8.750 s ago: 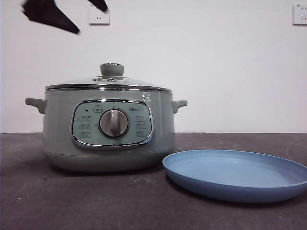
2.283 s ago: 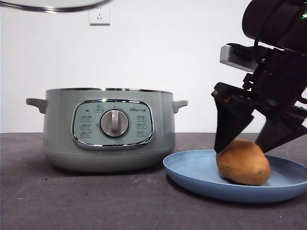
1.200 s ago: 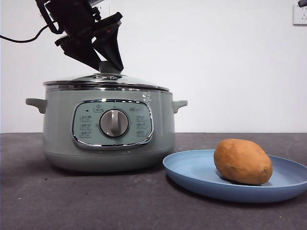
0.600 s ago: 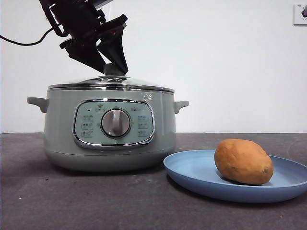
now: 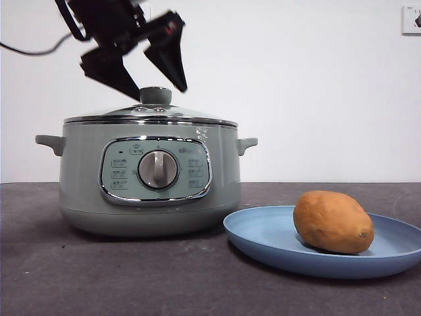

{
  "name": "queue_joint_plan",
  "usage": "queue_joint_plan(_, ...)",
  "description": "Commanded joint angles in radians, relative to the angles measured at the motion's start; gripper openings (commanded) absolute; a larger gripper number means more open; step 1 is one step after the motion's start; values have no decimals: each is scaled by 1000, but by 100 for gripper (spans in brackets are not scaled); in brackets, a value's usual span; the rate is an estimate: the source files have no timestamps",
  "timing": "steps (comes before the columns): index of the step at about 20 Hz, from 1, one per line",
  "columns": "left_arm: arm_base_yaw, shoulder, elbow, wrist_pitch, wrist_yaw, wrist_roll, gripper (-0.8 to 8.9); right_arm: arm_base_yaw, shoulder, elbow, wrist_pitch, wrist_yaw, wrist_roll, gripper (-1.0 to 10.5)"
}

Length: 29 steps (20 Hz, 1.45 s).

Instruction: Take the potato out from the steamer,put the potato on the plate,close the lid

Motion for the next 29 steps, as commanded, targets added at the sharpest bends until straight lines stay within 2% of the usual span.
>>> queue_joint_plan(1, 0, -76, 2, -31, 6, -1, 530, 2, 0, 2, -7, -43, 7, 504)
queue_joint_plan(4, 0, -185, 2, -126, 12, -5, 530, 2, 0, 2, -32, -81, 7, 504)
queue_joint_plan(9, -1, -387, 2, -358, 14, -7, 518, 2, 0, 2, -118, -231, 9, 500)
queue_joint_plan(11, -1, -446, 2, -431, 14, -7, 356, 2, 0, 2, -141, -282, 11, 498)
queue_joint_plan(12, -1, -472, 2, -466, 16, -7, 215, 2, 0, 2, -159, -305, 14, 456)
queue_joint_plan(14, -1, -505, 2, -526, 41, -7, -15, 2, 0, 2, -201, -327, 14, 196)
queue_joint_plan(15, -1, -511, 2, -549, 48, -7, -8, 2, 0, 2, -218, -327, 13, 43)
queue_joint_plan(16, -1, -517, 2, -571, 61, -6, -9, 2, 0, 2, -229, -326, 13, -13)
queue_joint_plan(29, -1, -517, 2, -598, 63, -6, -3, 2, 0, 2, -240, -323, 13, 1)
